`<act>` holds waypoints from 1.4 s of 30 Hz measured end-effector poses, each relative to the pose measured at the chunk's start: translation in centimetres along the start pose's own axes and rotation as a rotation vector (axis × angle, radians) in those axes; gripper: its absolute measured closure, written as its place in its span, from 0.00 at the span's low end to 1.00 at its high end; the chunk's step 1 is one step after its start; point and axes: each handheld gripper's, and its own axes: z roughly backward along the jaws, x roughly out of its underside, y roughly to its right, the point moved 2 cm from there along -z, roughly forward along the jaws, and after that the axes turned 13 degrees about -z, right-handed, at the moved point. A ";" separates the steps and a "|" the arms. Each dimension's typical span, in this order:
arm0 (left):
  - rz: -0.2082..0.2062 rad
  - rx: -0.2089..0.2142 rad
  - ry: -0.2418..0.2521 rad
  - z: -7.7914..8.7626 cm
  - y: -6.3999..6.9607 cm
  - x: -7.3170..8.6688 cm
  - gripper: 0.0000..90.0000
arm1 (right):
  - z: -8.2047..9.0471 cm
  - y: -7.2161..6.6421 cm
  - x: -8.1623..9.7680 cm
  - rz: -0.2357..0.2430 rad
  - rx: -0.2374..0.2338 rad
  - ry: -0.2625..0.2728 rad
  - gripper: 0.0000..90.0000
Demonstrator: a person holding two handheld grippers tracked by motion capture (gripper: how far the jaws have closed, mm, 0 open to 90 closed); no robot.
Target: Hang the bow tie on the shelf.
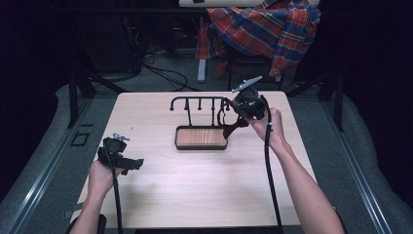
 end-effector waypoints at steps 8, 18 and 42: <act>-0.004 -0.001 -0.004 0.0 0.0 0.0 0.01 | -1.6 0.3 0.1 -0.016 0.007 -0.022 0.99; -0.009 -0.001 -0.008 0.0 0.1 0.0 0.02 | -2.5 0.3 0.3 -0.017 -0.001 -0.032 0.99; -0.016 0.004 -0.014 -0.1 0.1 0.0 0.02 | -3.6 0.6 1.3 -0.046 -0.063 -0.045 0.86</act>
